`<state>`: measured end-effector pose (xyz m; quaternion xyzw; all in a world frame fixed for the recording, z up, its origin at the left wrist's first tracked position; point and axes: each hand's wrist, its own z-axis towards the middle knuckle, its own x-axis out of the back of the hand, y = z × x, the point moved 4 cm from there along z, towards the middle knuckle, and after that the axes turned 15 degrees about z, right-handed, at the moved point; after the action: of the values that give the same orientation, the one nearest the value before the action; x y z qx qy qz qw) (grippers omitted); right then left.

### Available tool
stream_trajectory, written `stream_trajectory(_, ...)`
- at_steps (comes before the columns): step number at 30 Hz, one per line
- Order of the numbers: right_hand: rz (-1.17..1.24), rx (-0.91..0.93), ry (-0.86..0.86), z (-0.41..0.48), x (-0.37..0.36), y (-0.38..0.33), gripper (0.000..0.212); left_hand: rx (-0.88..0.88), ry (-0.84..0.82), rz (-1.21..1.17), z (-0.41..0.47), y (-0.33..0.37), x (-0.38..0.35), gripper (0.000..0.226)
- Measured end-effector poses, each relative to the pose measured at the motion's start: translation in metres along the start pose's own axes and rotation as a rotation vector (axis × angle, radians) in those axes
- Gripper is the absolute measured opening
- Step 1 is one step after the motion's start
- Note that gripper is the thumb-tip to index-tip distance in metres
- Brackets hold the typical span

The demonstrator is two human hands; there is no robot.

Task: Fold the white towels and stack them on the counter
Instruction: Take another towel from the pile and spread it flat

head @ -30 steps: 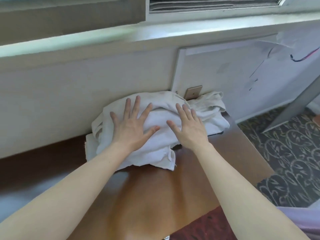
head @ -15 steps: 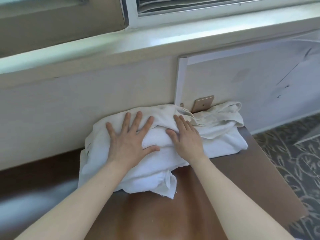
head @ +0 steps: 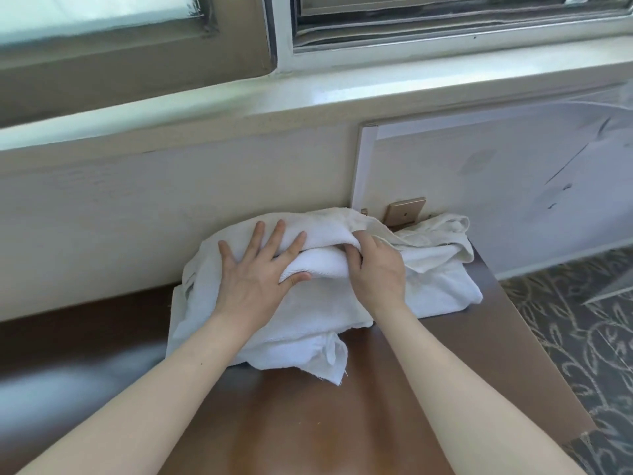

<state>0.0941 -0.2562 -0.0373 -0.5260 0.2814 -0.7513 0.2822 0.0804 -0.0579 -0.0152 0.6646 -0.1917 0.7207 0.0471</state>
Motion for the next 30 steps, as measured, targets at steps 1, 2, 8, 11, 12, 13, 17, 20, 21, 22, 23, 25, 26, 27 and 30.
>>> stream_trajectory(1, 0.026, 0.002, -0.030, -0.003, 0.001, -0.004, 0.032, -0.011, 0.031, -0.016, -0.004, -0.001, 0.007, 0.070)
stream_trajectory(2, 0.047, 0.013, -0.064, -0.007, 0.003, -0.007, 0.042, -0.018, 0.063, -0.032, -0.007, -0.003, 0.014, 0.068)
stream_trajectory(8, 0.134, 0.242, -0.060, -0.023, 0.012, -0.036, 0.067, 0.018, 0.214, -0.162, -0.025, -0.013, 0.052, 0.064)
stream_trajectory(11, 0.179, 0.327, 0.013, -0.026, 0.011, -0.051, 0.065, 0.067, 0.282, -0.223, -0.034, -0.022, 0.074, 0.064)
stream_trajectory(12, 0.190, 0.357, 0.031, -0.027, 0.010, -0.056, 0.066, 0.080, 0.307, -0.233, -0.037, -0.025, 0.081, 0.063)
stream_trajectory(13, 0.201, 0.383, 0.042, -0.028, 0.008, -0.061, 0.068, 0.091, 0.331, -0.237, -0.041, -0.029, 0.088, 0.063)
stream_trajectory(17, 0.188, 0.475, 0.094, -0.031, 0.001, -0.081, 0.077, 0.129, 0.433, -0.248, -0.063, -0.048, 0.104, 0.063)
stream_trajectory(20, 0.163, 0.544, 0.102, -0.037, -0.003, -0.097, 0.075, 0.181, 0.487, -0.246, -0.085, -0.067, 0.106, 0.064)
stream_trajectory(21, 0.152, 0.555, 0.096, -0.039, -0.005, -0.103, 0.075, 0.197, 0.501, -0.241, -0.093, -0.074, 0.106, 0.064)
stream_trajectory(22, 0.141, 0.559, 0.089, -0.041, -0.007, -0.110, 0.074, 0.207, 0.514, -0.232, -0.101, -0.079, 0.107, 0.064)
stream_trajectory(23, 0.129, 0.559, 0.085, -0.044, -0.009, -0.118, 0.073, 0.210, 0.527, -0.224, -0.108, -0.085, 0.107, 0.064)
stream_trajectory(25, 0.098, 0.568, 0.092, -0.050, -0.012, -0.133, 0.069, 0.217, 0.534, -0.239, -0.122, -0.096, 0.108, 0.062)
stream_trajectory(26, 0.076, 0.588, 0.104, -0.054, -0.013, -0.142, 0.066, 0.234, 0.523, -0.272, -0.131, -0.103, 0.107, 0.060)
stream_trajectory(27, 0.053, 0.615, 0.116, -0.057, -0.014, -0.151, 0.062, 0.259, 0.507, -0.316, -0.139, -0.111, 0.106, 0.059)
stream_trajectory(30, 0.017, 0.700, 0.112, -0.068, -0.017, -0.184, 0.055, 0.355, 0.498, -0.424, -0.169, -0.138, 0.103, 0.056)
